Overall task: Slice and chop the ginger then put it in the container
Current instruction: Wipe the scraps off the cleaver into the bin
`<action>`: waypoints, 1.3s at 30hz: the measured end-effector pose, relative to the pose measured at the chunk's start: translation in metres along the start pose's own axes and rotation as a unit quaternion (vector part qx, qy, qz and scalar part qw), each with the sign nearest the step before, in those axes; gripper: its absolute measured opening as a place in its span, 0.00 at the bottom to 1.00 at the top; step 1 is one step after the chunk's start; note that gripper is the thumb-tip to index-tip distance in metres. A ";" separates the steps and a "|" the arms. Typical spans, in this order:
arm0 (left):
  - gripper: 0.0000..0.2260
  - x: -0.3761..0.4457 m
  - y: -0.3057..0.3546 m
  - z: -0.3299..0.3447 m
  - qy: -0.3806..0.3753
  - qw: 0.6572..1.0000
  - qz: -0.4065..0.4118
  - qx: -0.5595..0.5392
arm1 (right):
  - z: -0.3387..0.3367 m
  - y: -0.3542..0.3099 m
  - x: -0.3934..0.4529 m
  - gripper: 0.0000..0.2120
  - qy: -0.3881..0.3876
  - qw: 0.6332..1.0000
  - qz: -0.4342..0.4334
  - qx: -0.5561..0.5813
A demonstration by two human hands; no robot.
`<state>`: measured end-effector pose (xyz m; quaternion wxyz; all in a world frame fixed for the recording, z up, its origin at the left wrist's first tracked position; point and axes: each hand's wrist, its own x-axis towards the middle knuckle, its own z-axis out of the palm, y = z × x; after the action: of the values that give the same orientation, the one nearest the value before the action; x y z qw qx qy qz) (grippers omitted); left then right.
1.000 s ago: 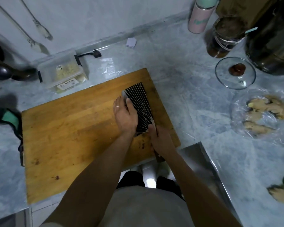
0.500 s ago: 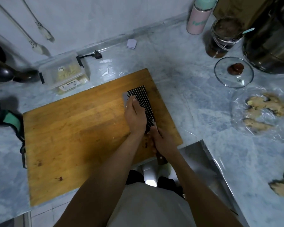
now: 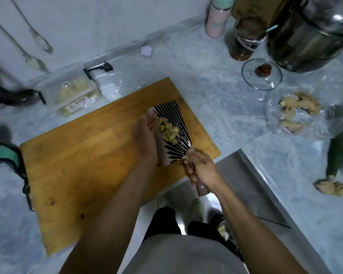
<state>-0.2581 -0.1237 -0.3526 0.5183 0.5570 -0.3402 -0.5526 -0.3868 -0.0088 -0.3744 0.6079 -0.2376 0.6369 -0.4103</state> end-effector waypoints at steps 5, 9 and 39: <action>0.26 -0.029 -0.022 -0.028 -0.130 0.861 0.248 0.426 | 0.000 0.021 -0.033 0.20 -0.032 0.999 -0.006 -0.023; 0.25 -0.075 -0.052 -0.044 -0.170 0.805 0.302 0.481 | -0.003 0.048 -0.073 0.20 -0.054 0.998 -0.004 -0.019; 0.10 -0.400 -0.325 -0.052 -0.557 0.675 0.300 0.381 | -0.091 0.392 -0.343 0.20 0.280 0.919 0.093 0.261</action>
<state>-0.3335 0.3431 -0.5653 0.1135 0.1636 -0.8956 -0.3978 -0.3478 0.5028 -0.5008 0.4806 0.1143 0.6706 -0.5534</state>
